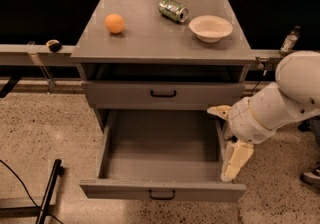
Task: Close middle drawer
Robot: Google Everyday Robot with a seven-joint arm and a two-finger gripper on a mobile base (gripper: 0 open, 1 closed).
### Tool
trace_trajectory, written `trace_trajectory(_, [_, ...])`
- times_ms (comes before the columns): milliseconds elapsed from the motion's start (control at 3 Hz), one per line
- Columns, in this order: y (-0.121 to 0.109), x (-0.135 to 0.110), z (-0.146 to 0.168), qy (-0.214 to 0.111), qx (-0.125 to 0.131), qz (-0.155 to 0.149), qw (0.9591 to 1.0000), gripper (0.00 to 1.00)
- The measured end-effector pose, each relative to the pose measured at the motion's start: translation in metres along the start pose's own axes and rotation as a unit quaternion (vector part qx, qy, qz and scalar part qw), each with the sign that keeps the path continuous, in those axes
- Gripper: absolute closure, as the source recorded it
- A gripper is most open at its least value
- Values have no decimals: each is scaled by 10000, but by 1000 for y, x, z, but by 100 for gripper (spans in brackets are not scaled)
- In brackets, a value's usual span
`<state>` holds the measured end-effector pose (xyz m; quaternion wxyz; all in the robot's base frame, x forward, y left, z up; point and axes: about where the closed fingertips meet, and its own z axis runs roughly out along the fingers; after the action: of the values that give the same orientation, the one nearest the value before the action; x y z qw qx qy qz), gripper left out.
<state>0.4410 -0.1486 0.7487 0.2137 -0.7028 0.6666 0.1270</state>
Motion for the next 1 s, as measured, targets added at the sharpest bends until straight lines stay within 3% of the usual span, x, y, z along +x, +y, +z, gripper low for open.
trace_trajectory(333, [5, 28, 49, 64, -90, -96, 9999, 0])
trace_trajectory(667, [26, 61, 104, 80, -335, -187, 9992, 0])
trace_trajectory(1000, [58, 86, 166, -160, -574, -227, 9980, 1])
